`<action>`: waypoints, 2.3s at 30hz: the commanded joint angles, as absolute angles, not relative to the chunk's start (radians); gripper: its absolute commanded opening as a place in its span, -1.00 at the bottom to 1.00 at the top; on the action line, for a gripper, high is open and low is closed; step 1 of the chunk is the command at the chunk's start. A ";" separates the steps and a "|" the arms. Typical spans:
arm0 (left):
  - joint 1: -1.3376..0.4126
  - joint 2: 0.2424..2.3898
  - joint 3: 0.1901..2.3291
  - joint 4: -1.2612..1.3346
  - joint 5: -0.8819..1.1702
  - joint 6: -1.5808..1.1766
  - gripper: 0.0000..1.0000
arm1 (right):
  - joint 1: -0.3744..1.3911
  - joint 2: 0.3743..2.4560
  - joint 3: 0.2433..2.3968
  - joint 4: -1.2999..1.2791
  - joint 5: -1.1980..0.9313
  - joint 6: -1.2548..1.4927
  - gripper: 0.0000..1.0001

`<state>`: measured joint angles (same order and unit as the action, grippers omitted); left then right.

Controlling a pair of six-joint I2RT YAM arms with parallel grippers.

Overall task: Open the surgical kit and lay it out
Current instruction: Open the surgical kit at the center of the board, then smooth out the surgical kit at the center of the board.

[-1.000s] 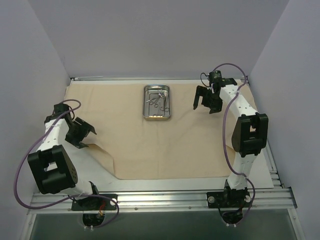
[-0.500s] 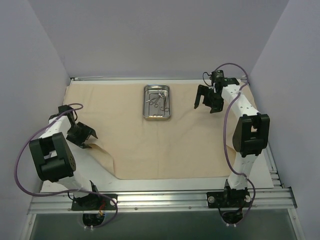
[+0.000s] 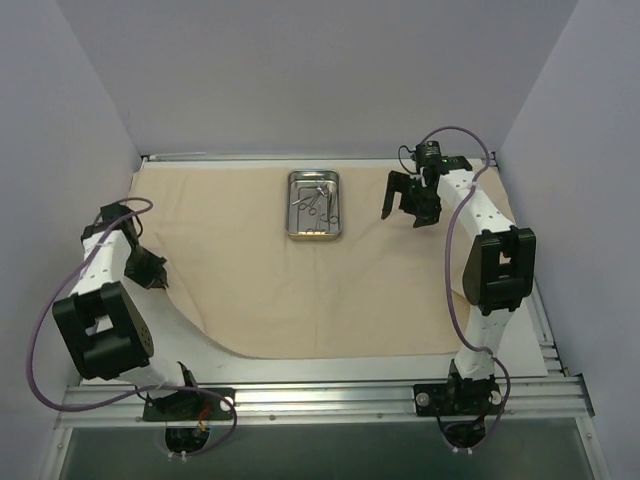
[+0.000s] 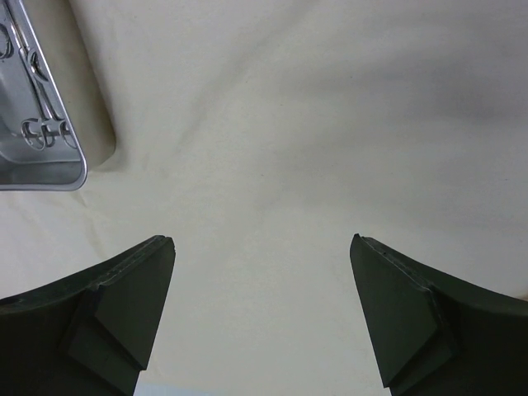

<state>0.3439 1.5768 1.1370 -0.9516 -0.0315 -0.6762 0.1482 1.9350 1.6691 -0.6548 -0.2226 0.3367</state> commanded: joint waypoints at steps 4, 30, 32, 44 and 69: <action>0.379 1.249 1.190 -1.144 -0.274 -0.673 -0.95 | 0.204 1.950 1.694 -0.699 -0.247 0.341 0.86; 0.388 1.267 1.151 -1.014 0.058 -0.546 0.52 | 0.148 1.841 1.605 -0.730 -0.146 0.356 0.91; 0.385 1.287 1.120 -0.887 0.214 -0.540 0.48 | 0.103 1.827 1.589 -0.730 -0.124 0.359 0.86; 0.135 1.657 1.223 -0.767 0.316 -0.569 0.25 | -0.098 1.750 1.430 -0.864 0.107 0.341 0.54; 0.115 1.845 1.276 -0.709 0.456 -0.519 0.27 | -0.094 1.893 1.328 -0.940 0.281 0.394 0.17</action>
